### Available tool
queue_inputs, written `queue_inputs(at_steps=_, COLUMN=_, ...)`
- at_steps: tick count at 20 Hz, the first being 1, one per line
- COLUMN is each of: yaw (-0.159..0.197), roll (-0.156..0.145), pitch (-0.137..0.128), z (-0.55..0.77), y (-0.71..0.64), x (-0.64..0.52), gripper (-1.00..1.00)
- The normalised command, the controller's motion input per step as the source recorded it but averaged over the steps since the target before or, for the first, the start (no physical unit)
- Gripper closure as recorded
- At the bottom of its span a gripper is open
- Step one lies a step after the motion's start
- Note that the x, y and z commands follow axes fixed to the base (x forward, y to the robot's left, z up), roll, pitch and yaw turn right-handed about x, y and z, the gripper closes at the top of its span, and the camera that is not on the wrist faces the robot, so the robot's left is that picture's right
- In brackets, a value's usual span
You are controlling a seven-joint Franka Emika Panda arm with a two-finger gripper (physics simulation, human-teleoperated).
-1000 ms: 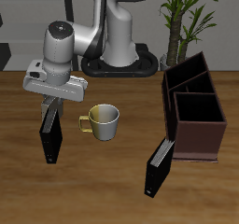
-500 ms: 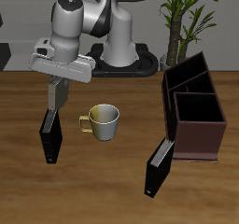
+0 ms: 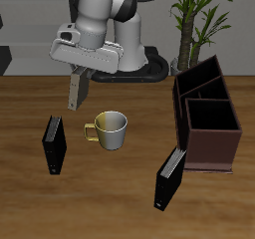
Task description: Place the yellow book into the left desk caddy's right compartment
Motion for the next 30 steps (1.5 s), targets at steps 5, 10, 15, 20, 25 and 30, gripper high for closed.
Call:
queue_inputs(at_steps=5, yaw=-0.017, roll=0.013, pitch=-0.005, z=0.34, y=0.48, x=0.13, gripper=1.00)
queue_inputs(at_steps=10, yaw=-0.020, roll=0.027, pitch=-0.019, z=0.32, y=0.51, x=0.09, gripper=1.00)
queue_inputs(at_steps=15, yaw=0.028, roll=0.083, pitch=-0.028, z=0.28, y=0.79, x=0.15, gripper=1.00)
queue_inputs(at_steps=20, yaw=0.030, roll=0.041, pitch=-0.001, z=0.14, y=0.57, x=0.18, gripper=1.00)
queue_inputs(at_steps=25, yaw=-0.021, roll=0.013, pitch=0.009, z=0.11, y=0.28, x=0.13, gripper=1.00)
queue_inputs(at_steps=30, yaw=0.007, roll=0.044, pitch=-0.012, z=0.15, y=0.51, x=0.14, gripper=1.00)
